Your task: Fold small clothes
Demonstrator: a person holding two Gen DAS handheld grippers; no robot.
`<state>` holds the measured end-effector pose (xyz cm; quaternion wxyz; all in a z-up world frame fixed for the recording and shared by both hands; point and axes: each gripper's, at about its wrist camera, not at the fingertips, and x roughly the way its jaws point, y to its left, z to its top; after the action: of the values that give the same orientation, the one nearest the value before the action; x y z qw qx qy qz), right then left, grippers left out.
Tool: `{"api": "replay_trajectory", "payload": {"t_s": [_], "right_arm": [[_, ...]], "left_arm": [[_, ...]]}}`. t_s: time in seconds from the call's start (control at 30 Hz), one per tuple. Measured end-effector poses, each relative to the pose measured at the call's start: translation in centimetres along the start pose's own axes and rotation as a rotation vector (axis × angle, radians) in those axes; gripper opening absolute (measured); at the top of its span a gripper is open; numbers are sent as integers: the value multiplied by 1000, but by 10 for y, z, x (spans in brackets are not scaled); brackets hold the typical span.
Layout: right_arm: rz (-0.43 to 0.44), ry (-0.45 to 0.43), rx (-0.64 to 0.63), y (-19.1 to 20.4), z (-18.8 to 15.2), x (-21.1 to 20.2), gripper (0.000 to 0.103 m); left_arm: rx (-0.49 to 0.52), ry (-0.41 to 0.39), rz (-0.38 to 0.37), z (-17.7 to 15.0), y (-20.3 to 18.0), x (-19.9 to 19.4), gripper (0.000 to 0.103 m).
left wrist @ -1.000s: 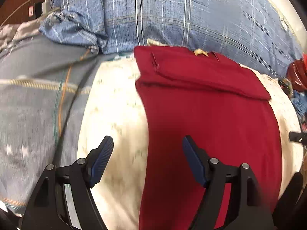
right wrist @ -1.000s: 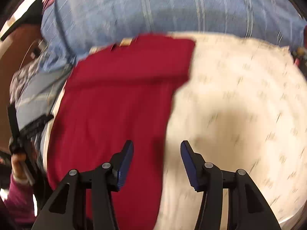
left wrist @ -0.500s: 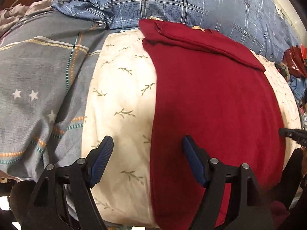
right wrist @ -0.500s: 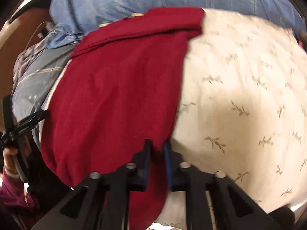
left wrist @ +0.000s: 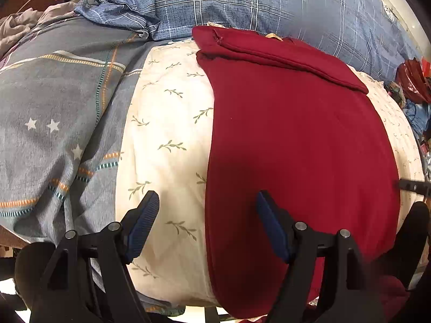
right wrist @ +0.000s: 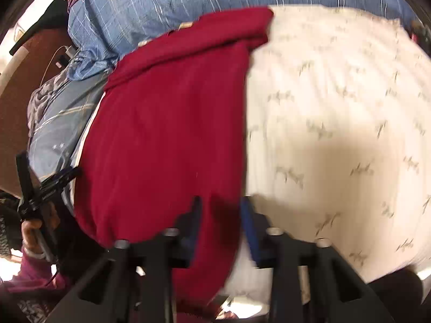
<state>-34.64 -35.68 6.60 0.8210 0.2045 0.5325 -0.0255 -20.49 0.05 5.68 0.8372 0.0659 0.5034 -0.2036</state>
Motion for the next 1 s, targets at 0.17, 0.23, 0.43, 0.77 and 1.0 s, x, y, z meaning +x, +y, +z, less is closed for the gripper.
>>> {"api": "replay_trajectory", "payload": {"t_s": [0.17, 0.23, 0.43, 0.77, 1.0], "right_arm": [[13, 65, -19, -5, -18, 2, 45], [22, 70, -27, -6, -24, 0, 46], [34, 95, -31, -4, -29, 3, 46], [77, 182, -85, 8, -42, 10, 48], [116, 216, -79, 11, -45, 19, 48]], "left_arm": [[-3, 17, -4, -7, 1, -3, 74], [1, 22, -2, -10, 0, -3, 74], [-3, 52, -41, -18, -1, -5, 74], [-29, 133, -106, -38, 2, -4, 74], [17, 149, -119, -43, -10, 1, 75]]}}
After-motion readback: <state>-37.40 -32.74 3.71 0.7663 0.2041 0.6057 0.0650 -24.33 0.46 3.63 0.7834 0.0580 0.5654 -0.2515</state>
